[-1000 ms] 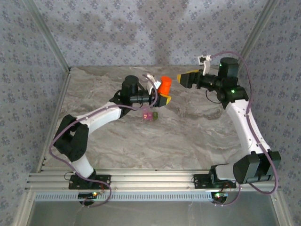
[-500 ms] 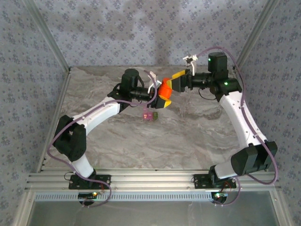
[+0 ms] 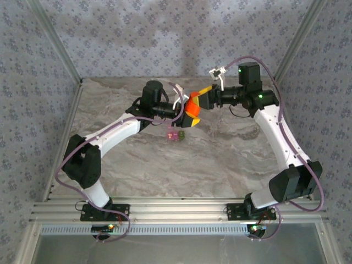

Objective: Sort the pills into containers

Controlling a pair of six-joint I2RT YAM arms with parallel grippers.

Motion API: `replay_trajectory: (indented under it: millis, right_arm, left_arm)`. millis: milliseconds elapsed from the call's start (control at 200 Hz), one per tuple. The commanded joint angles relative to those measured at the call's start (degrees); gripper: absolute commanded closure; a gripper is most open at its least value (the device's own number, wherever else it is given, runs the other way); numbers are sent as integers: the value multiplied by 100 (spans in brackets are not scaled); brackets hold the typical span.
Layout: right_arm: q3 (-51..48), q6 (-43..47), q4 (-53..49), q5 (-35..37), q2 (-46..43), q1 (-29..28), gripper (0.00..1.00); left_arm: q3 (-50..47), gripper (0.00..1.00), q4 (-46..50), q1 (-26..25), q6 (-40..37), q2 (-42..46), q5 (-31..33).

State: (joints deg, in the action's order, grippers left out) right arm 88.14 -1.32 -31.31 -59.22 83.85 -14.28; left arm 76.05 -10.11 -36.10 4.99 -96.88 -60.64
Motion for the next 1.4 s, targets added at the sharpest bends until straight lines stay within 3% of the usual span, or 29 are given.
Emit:
replay_trajectory:
  millis: [0,130,280,560,775,1054,1209,1394]
  right_arm:
    - [132,99,-130,-19,27,-64,37]
    - [-3,-136,20,467,-20,-162,46]
    - [-295,-632,342,1321,-52,-377,54]
    - [-997,-1444,1220,2453,-106,-794,58]
    - [-1116,-1503,1353,2725,-113,-838,59]
    - [-1435,-1559,1644,2988,-238,-843,63]
    - [-1876,-1759,2068,3328,-391,-861,64]
    - [-2398,-1854,2352,3816,-528,-857,65]
  left_arm:
    - [200,100,-88,-12,-112,44,-153]
    - [174,100,-124,-13,-109,67,-12]
    - [-8,100,-414,-19,-48,159,669]
    - [-348,100,-868,-307,-156,241,2144]
    - [-425,100,-1099,-399,-74,114,2425]
    - [-306,77,-752,-405,-287,42,2507]
    - [-300,58,-532,-403,-353,-19,2568]
    - [-488,45,-583,-401,-330,-110,2738]
